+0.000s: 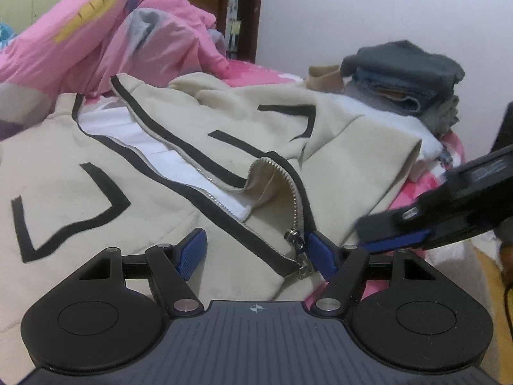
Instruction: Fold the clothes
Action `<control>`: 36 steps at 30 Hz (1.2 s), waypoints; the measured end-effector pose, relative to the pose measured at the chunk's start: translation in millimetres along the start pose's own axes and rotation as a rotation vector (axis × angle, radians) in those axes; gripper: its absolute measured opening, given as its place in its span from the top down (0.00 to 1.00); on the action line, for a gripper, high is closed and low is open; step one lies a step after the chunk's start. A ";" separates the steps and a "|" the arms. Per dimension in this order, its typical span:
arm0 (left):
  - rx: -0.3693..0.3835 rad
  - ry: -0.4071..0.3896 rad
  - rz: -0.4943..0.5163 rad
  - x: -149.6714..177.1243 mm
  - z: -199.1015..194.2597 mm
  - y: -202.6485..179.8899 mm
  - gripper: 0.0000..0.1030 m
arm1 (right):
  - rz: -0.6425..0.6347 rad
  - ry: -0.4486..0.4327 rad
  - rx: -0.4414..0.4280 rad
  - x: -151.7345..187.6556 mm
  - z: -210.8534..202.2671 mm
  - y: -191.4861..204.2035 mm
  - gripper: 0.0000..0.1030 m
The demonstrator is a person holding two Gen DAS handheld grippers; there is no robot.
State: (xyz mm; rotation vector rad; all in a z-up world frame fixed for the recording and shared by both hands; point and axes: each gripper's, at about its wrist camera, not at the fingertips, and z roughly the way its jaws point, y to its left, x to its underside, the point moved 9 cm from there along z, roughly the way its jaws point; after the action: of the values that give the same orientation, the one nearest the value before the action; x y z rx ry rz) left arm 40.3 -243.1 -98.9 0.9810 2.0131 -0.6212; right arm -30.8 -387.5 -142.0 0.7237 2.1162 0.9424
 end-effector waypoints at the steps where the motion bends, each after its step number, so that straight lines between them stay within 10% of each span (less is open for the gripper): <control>1: 0.005 -0.004 -0.003 0.9 -0.8 0.1 0.31 | -0.028 -0.002 0.017 -0.7 -8.9 1.9 0.54; 7: 0.025 -0.025 -0.035 6.3 -2.3 2.9 0.31 | -0.350 0.005 0.032 -28.4 -34.6 67.7 0.51; 10: 0.024 -0.036 -0.034 7.8 -2.4 2.5 0.31 | -0.497 -0.055 0.012 -65.1 -22.5 115.1 0.33; 19: 0.027 -0.101 -0.057 16.9 -7.7 2.2 0.31 | -0.618 0.093 0.199 -179.0 173.0 149.0 0.37; 30: 0.050 -0.152 -0.026 20.1 -7.6 3.2 0.31 | -0.890 -0.039 0.696 -278.0 358.3 124.9 0.34; 34: 0.056 -0.162 -0.016 21.1 -7.8 3.2 0.31 | -0.744 -0.075 0.658 -307.6 353.7 113.2 0.84; 36: 0.060 -0.169 -0.015 21.0 -8.0 3.3 0.31 | -0.692 -0.145 0.590 -322.3 330.8 121.0 0.86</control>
State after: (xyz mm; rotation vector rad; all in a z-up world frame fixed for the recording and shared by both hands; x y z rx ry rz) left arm 31.3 -226.8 -112.0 0.9171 1.8636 -0.7511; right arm 443.1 -414.6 -90.1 0.2582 2.2739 -0.1078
